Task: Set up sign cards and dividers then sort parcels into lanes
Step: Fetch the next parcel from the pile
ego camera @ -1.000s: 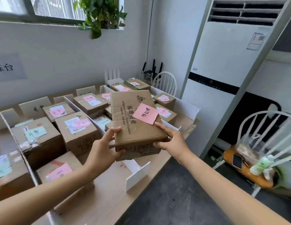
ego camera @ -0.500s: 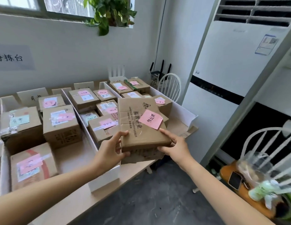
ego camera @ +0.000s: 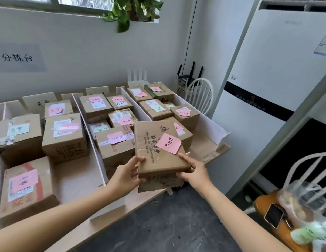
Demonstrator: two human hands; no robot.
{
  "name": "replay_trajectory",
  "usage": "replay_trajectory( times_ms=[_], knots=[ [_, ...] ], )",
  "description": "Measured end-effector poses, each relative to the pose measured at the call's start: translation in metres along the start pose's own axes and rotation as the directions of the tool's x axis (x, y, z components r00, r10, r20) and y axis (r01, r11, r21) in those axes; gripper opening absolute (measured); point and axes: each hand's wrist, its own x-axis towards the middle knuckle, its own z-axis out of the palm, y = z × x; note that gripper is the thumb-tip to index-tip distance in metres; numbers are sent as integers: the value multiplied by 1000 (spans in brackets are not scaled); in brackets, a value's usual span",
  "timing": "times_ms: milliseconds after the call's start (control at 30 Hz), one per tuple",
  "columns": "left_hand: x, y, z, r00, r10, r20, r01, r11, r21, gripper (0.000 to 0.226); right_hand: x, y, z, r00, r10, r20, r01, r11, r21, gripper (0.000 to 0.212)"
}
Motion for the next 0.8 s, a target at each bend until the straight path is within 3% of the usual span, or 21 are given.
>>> replay_trajectory(
  times_ms=[500,700,800],
  knots=[
    [85,-33,0,997,-58,-50,54,996,-68,61,104,8,-14,996,3,94,1,999,-37,68],
    [107,-38,-1,989,-71,-130,52,988,-144,75,141,-2,-17,986,-23,165,34,997,-69,66],
    [118,-37,2,983,-84,-162,57,984,-167,72,162,-7,-22,980,-23,197,47,992,-117,65]
  ],
)
